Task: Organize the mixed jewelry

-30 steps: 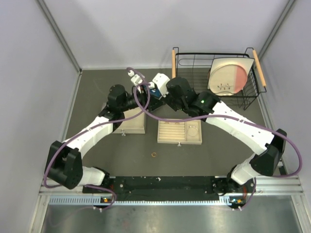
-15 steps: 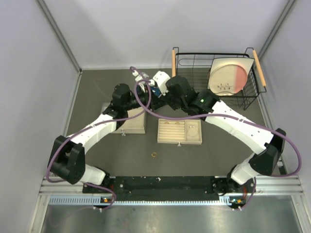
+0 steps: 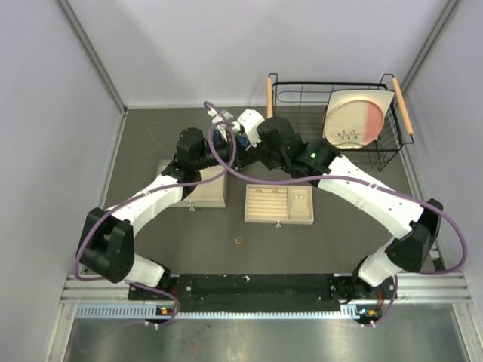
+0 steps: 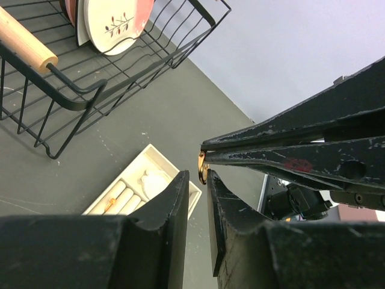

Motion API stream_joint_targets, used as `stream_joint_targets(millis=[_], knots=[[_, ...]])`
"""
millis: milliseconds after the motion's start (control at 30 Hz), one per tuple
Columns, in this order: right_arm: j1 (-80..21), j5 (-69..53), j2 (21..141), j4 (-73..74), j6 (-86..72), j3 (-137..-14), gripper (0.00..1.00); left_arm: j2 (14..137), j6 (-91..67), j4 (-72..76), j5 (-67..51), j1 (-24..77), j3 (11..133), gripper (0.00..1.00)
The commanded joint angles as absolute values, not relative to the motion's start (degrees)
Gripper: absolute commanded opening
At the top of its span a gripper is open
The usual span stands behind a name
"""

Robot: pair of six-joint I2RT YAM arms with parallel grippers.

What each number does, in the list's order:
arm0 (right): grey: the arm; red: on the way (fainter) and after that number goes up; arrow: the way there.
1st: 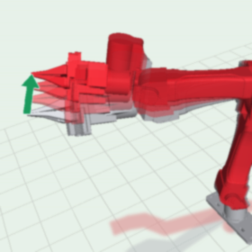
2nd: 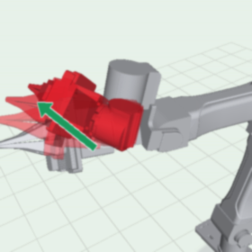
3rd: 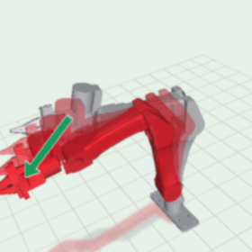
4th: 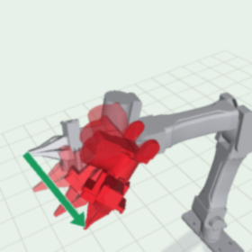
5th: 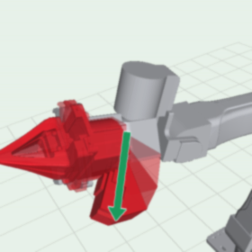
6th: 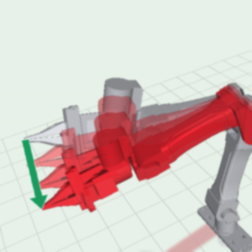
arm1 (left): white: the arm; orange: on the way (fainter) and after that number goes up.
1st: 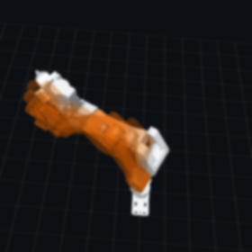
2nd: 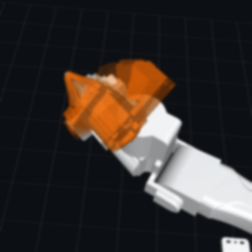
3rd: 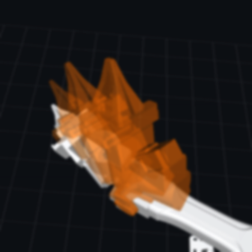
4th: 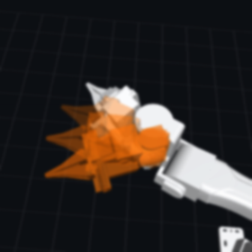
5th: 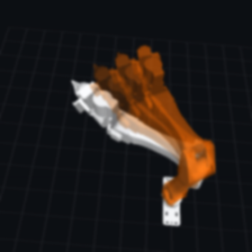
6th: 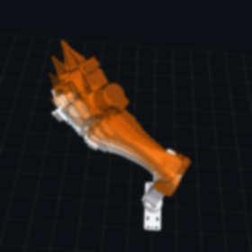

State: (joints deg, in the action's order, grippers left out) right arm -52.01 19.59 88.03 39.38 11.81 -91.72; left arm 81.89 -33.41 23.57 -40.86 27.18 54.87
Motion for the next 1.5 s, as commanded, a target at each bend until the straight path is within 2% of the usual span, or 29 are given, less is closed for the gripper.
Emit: stream_joint_targets(millis=[0, 200, 300, 433, 600, 667, 700, 767, 833, 933, 1033, 1167, 1300, 1467], knots=[[-52.29, 19.95, 88.59, 38.32, 11.43, -94.83, 0.0, 82.97, -34.19, 26.02, -41.22, 27.69, 57.39, 0.23], [-52.29, 19.78, 88.59, 38.32, 11.43, -94.66, 0.0, 83.5, -34.8, 26.45, -41.31, 27.77, 57.74, 0.18], [-52.29, 19.6, 88.68, 38.32, 11.34, -94.48, 0.0, 83.85, -35.07, 26.63, -41.57, 27.86, 57.92, 0.13], [-52.29, 19.77, 88.59, 38.32, 11.42, -94.48, 0.0, 83.94, -35.16, 26.63, -41.66, 27.86, 57.57, 0.0], [-52.38, 19.51, 87.72, 38.41, 12.13, -93.87, 0.0, 83.15, -34.37, 26.54, -42.1, 27.86, 57.13, 0.0], [-52.21, 18.46, 86.06, 38.32, 12.3, -93.43, 0.07, 82.62, -33.32, 26.37, -42.36, 27.6, 56.78, 0.0], [-52.12, 17.94, 85.26, 38.32, 12.48, -93.08, 0.16, 82.44, -32.61, 26.19, -42.62, 27.34, 56.69, 0.0], [-51.77, 16.44, 83.07, 38.32, 12.74, -92.99, 0.25, 82.18, -32.17, 26.45, -43.41, 27.07, 56.43, 0.0], [-51.42, 15.47, 81.66, 38.5, 13.01, -92.99, 0.32, 82.0, -31.82, 27.59, -44.99, 26.37, 56.25, 0.0], [-48.79, 11.09, 78.76, 39.11, 11.44, -92.99, 0.36, 81.56, -33.48, 30.75, -48.76, 24.96, 55.46, 0.0], [-43.52, 1.61, 76.82, 40.6, 9.33, -93.34, 0.38, 81.65, -36.29, 36.46, -54.9, 24.08, 55.28, 0.0], [-36.05, -19.27, 74.97, 41.57, 6.77, -93.25, 0.39, 82.79, -40.07, 42.79, -62.04, 24.0, 55.81, 0.0], [-32.7, -27.41, 74.53, 42.01, 6.68, -92.47, 0.4, 83.67, -46.4, 51.58, -64.95, 24.08, 55.37, 0.0], [-32.7, -32.68, 75.93, 41.92, 5.98, -92.81, 0.4, 83.14, -44.83, 48.87, -64.16, 24.26, 55.81, 0.0]])
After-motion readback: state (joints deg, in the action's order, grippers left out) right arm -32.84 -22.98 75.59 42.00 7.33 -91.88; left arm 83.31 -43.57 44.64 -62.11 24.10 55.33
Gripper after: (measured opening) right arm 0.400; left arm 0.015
